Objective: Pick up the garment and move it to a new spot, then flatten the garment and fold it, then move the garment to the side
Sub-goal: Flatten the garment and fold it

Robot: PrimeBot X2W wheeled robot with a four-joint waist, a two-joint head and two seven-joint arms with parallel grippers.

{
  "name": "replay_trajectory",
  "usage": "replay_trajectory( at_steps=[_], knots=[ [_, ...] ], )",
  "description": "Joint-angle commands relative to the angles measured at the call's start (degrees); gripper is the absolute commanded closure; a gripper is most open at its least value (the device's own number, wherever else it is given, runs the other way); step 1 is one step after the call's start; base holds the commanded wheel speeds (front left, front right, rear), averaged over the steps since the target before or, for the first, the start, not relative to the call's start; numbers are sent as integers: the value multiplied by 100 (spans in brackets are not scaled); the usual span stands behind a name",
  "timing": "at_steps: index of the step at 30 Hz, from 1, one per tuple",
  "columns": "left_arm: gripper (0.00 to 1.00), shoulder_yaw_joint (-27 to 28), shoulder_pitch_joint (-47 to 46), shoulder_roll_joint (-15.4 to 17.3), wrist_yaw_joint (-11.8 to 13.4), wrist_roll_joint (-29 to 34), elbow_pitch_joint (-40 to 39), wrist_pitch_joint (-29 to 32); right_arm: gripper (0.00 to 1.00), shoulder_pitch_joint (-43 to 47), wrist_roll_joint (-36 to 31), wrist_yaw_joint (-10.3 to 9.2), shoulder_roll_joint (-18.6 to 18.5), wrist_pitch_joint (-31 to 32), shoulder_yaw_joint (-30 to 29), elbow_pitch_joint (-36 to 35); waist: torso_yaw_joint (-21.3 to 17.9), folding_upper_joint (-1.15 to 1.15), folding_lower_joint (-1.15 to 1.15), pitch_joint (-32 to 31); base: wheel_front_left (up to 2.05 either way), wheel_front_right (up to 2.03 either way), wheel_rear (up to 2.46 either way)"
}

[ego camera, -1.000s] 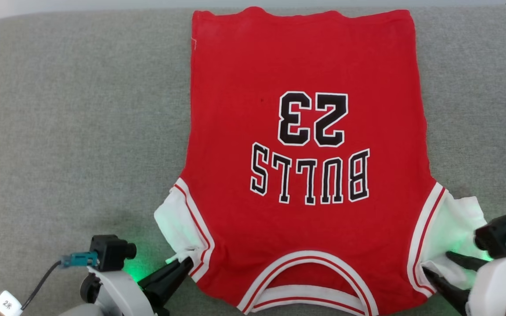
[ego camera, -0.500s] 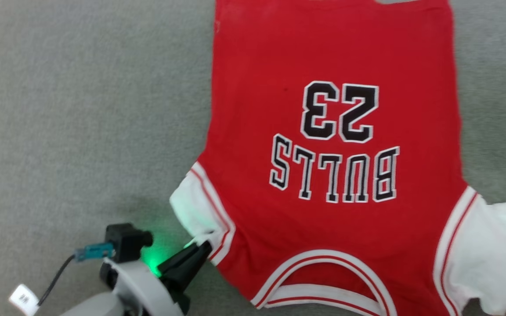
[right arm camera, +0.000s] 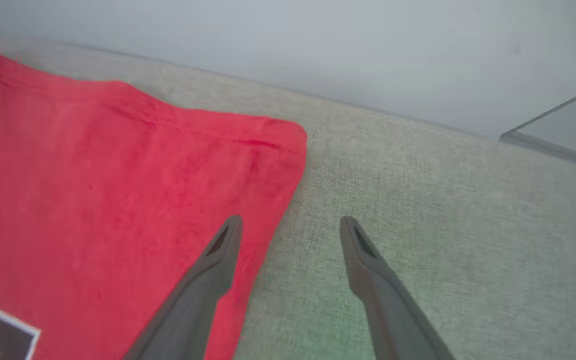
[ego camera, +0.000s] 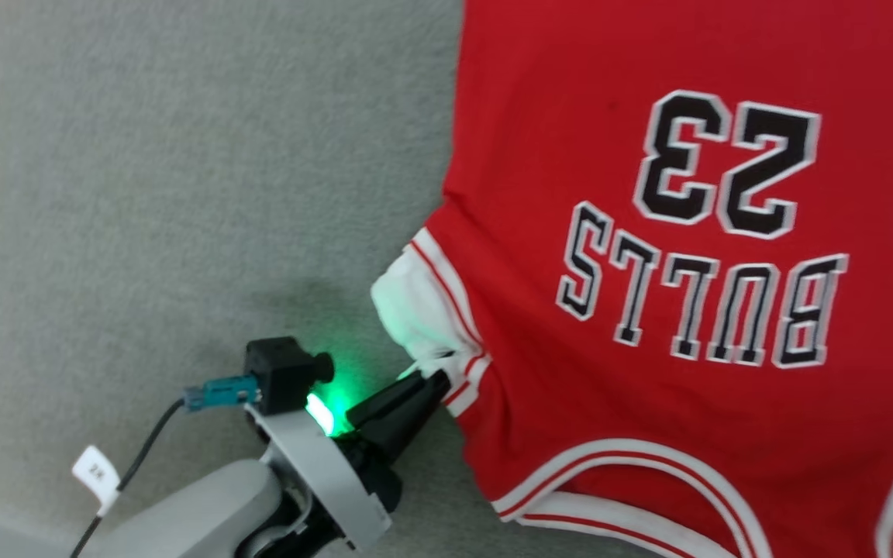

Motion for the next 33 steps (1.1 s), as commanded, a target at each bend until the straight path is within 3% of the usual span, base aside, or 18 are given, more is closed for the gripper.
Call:
replay_trajectory(
  at_steps=[1,10,11,12,14,20,27,33],
  knots=[
    [100,-211,-10,-356,28,-56,306,125,0,-260,-192,-4,65,75,18,385,457,0,0,445,0,0,0],
    [100,-287,26,-403,62,-116,367,130,0,-813,-744,-3,367,493,1,1715,626,0,0,540,0,0,0],
    [100,-290,33,-401,63,-118,382,135,6,-825,-779,-2,398,520,25,1786,623,0,0,533,0,0,0],
    [100,-293,39,-403,64,-124,398,136,56,-820,-780,0,430,532,61,1833,615,0,0,523,0,0,0],
    [100,-293,49,-402,64,-144,420,136,100,-829,-767,0,432,526,87,1921,587,0,0,486,0,0,0],
    [100,-162,142,-364,63,-175,429,132,100,-672,-528,-1,350,233,74,1949,466,0,0,162,0,0,0],
    [100,15,524,-155,58,-199,452,118,100,-99,345,-1,7,193,473,1289,233,0,0,-470,0,0,0],
    [100,303,842,20,38,-126,438,86,100,1351,1402,-1,-737,510,624,-160,-55,0,0,-998,0,0,0]
  ],
)
